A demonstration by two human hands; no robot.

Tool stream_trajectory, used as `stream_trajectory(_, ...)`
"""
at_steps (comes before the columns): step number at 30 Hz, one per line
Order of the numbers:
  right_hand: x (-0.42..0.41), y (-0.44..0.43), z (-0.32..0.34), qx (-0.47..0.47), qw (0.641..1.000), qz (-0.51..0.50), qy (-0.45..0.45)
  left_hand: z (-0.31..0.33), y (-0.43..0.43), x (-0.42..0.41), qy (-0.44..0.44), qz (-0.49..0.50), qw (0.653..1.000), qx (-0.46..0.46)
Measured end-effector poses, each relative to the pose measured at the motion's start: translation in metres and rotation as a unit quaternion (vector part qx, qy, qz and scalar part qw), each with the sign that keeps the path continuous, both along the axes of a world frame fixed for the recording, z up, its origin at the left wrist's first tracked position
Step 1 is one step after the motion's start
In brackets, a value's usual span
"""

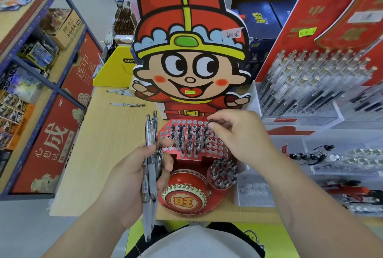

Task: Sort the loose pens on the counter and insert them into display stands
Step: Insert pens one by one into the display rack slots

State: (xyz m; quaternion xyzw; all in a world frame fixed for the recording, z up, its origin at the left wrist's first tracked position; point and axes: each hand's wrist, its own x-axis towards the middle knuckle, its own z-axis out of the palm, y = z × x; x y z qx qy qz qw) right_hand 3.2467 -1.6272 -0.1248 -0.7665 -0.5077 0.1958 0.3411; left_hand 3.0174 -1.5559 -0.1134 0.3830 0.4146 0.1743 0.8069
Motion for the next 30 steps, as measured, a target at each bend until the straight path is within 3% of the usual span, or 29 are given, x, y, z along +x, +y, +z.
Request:
stream_trajectory(8, 0.005, 0.009, 0.009, -0.066, 0.994, 0.080, -0.031, 0.001, 0.001, -0.001, -0.006, 0.001, 1.000, -0.005)
stream_trajectory(20, 0.003, 0.007, 0.009, -0.095, 0.994, 0.060, 0.006, 0.017, -0.004, 0.004, -0.020, -0.035, 0.999, 0.006)
stream_trajectory(24, -0.005, -0.001, 0.019, -0.027, 0.999, 0.003, 0.028, 0.024, -0.010, 0.009, -0.030, -0.068, 0.997, 0.006)
stream_trajectory(26, -0.013, -0.006, 0.030, 0.030, 0.997, -0.026, 0.071, 0.027, -0.011, 0.011, -0.045, -0.099, 0.994, -0.005)
stream_trajectory(30, -0.032, -0.014, 0.048, 0.035, 0.953, 0.049, 0.298, 0.034, -0.016, 0.016, -0.081, -0.175, 0.981, -0.033)
